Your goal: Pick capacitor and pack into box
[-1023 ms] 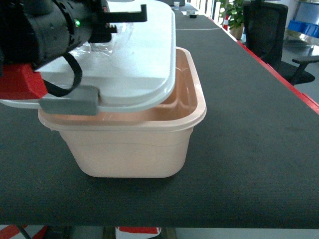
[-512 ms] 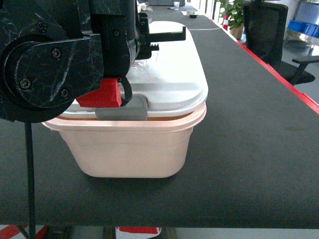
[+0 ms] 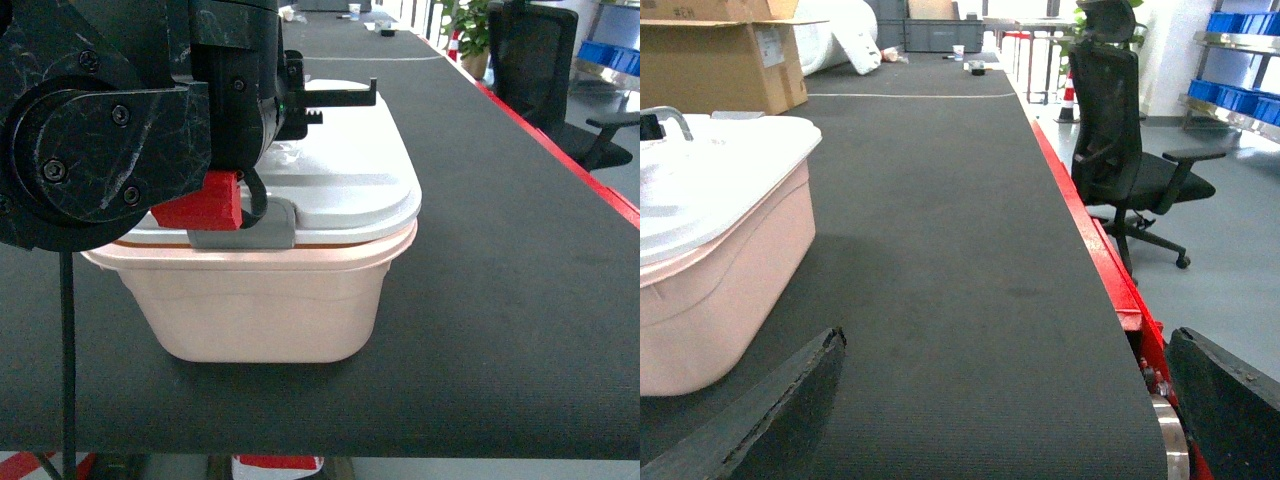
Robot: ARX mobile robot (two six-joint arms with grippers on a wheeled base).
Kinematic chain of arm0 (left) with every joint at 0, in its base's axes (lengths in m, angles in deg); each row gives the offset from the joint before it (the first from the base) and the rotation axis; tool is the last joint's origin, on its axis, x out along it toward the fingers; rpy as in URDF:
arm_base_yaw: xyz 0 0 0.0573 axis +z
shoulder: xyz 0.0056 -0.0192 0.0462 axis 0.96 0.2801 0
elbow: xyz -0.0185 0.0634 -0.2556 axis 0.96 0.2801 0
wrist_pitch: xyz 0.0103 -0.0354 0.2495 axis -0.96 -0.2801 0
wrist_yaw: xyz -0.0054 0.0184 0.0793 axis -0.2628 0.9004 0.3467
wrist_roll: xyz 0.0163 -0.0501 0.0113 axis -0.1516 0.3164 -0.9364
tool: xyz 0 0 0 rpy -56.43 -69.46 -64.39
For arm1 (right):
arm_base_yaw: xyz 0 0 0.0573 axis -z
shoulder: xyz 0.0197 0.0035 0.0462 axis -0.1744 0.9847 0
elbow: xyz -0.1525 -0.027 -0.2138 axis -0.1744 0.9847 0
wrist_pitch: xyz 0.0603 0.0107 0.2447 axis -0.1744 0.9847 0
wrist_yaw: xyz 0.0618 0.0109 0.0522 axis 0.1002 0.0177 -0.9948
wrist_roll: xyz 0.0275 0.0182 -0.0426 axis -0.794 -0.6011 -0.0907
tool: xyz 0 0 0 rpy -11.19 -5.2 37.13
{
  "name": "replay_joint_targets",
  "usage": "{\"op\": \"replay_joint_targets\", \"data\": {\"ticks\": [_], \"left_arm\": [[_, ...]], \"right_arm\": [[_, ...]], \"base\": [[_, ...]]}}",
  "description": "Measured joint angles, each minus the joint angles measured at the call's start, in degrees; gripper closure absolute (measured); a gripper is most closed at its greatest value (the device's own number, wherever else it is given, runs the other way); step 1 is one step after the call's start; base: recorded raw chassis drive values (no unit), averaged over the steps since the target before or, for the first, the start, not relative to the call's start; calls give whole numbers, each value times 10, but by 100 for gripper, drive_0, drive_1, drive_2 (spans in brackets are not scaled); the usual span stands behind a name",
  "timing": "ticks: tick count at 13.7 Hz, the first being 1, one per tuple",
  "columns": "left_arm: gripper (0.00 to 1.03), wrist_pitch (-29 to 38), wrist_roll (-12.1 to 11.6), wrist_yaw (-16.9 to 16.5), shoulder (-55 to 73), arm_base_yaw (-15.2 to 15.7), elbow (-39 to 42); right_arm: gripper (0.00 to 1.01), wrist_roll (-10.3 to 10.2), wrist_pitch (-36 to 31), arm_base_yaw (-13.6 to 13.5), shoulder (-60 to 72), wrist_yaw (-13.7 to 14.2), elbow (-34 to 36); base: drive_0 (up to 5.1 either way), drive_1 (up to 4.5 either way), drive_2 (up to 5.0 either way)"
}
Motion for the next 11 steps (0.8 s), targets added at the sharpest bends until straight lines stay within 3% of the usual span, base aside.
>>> {"op": "replay_joint_targets", "data": {"ticks": [1,4,7,8,11], "left_arm": [[98,11,1,-9,0,4,3],[59,59,-7,-33,-5,14,6],[12,54,-15,-50,-64,36,-13],[5,59,-14,-57,-117,48,-13],[5,92,-17,-68,-205,78,47]], "right_arm": [[3,0,0,0,0,0,0],[3,0,0,0,0,0,0],[3,0,0,0,0,0,0],[3,0,0,0,0,0,0],[3,0,0,0,0,0,0]], "base": [[0,0,0],[0,0,0],[0,0,0],[0,0,0],[0,0,0]]}}
